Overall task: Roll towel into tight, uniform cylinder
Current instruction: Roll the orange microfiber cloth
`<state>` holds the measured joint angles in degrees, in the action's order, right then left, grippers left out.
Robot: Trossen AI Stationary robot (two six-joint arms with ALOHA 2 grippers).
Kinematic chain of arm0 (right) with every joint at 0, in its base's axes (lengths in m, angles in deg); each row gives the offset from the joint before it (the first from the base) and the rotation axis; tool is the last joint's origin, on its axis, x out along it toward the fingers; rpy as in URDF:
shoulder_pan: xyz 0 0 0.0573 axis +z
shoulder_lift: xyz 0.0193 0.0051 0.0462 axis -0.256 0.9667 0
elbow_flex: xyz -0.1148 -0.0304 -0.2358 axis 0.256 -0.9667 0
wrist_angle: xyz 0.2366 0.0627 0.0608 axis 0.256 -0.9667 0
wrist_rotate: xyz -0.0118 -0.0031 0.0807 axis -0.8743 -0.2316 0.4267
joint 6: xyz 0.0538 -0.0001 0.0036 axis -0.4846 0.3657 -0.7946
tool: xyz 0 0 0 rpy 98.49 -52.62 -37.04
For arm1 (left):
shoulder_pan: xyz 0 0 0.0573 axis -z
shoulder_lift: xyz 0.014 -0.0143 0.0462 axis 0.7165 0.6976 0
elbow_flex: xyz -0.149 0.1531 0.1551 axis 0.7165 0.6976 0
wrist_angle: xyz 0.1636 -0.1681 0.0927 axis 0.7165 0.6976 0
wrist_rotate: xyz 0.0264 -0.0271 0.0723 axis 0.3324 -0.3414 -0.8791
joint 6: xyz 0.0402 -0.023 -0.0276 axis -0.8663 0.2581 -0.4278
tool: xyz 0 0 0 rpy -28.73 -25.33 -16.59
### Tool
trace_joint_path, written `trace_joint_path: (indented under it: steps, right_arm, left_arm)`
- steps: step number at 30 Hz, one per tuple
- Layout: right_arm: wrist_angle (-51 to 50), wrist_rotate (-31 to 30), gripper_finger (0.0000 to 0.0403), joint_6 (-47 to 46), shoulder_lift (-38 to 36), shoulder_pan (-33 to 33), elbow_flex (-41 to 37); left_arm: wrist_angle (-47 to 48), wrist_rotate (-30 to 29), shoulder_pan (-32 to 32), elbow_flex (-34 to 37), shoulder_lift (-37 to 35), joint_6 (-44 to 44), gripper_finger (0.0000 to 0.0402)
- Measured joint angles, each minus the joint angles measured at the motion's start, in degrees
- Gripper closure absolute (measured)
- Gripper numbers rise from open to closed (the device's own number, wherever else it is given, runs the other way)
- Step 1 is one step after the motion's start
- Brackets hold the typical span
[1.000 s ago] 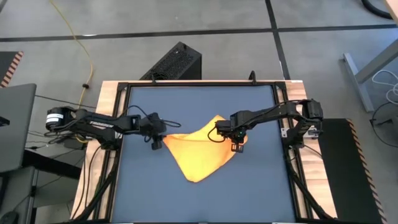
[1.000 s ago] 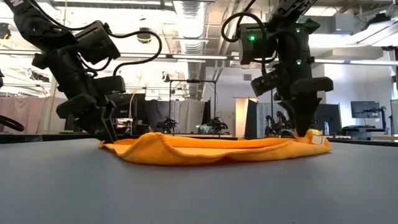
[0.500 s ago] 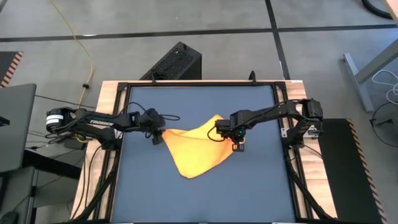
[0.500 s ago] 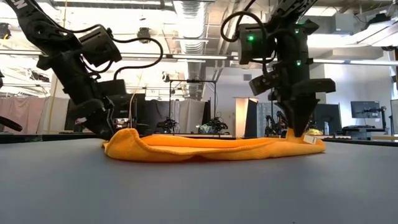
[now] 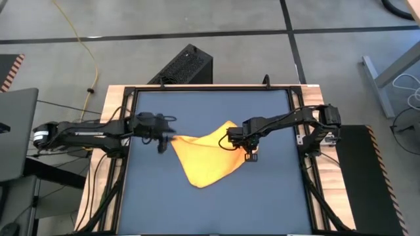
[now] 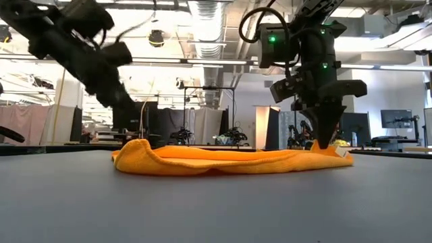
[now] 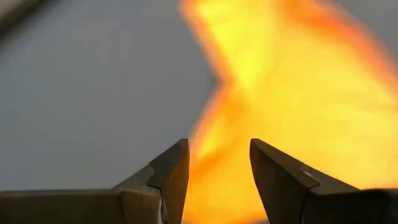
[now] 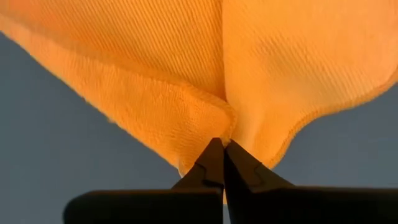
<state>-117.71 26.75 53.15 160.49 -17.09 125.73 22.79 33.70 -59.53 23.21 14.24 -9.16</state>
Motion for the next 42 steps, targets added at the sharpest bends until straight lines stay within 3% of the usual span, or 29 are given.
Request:
trace_joint_path:
  steps: [2, 3, 8, 12, 16, 21, 26, 32, 35, 39, 42]
  right_arm:
    - [1.0, 0.1, 0.0388, -0.1, 0.0, 0.0, 0.0]
    - [1.4, 0.1, 0.0388, -0.4, 0.0, 0.0, 0.0]
    - [2.4, 0.2, 0.0388, -1.5, 0.0, 0.0, -0.6]
    - [2.4, 0.2, 0.0388, -1.6, 0.0, 0.3, -1.9]
    - [2.0, 0.3, 0.0388, -2.0, 0.0, 0.4, -2.1]
    - [1.4, 0.3, 0.0387, -2.4, 0.0, 0.4, -2.1]
    - [0.0, 0.4, 0.0387, -4.2, 0.0, 1.2, -2.1]
    - [-1.4, 0.5, 0.0387, -7.9, 0.0, 3.1, -2.1]
    - [-1.2, 0.4, 0.0387, -10.7, 0.0, 4.0, -2.1]
    - [-0.7, 0.4, 0.0387, -13.3, 0.0, 5.5, -2.1]
    - [-0.7, 0.4, 0.0387, -15.3, 0.0, 6.7, -2.1]
  left_arm:
    - [-3.4, 4.7, 5.5, 0.0, 0.3, 2.8, 0.0244]
    - [-5.3, 4.4, 9.3, 0.0, 1.0, 3.9, 0.0244]
    - [-17.3, -8.7, 29.3, -0.3, 10.8, 4.9, 0.0244]
    - [-22.9, -15.5, 37.8, -3.7, 20.7, 5.5, 0.0244]
    - [-22.4, -19.7, 39.8, -9.2, 31.0, 8.2, 0.0244]
    - [-21.7, -20.0, 39.8, -16.2, 42.6, 10.1, 0.0244]
    - [-17.3, -21.3, 39.9, -20.6, 46.5, 10.5, 0.0244]
    - [-14.8, -20.6, 39.9, -21.0, 47.1, 9.2, 0.0247]
    - [-14.5, -19.4, 39.9, -21.0, 47.1, 6.9, 0.0276]
    - [-16.0, -18.1, 40.1, -21.0, 47.1, 5.1, 0.0372]
    - [-16.9, -18.6, 40.7, -21.0, 46.0, 4.5, 0.0393]
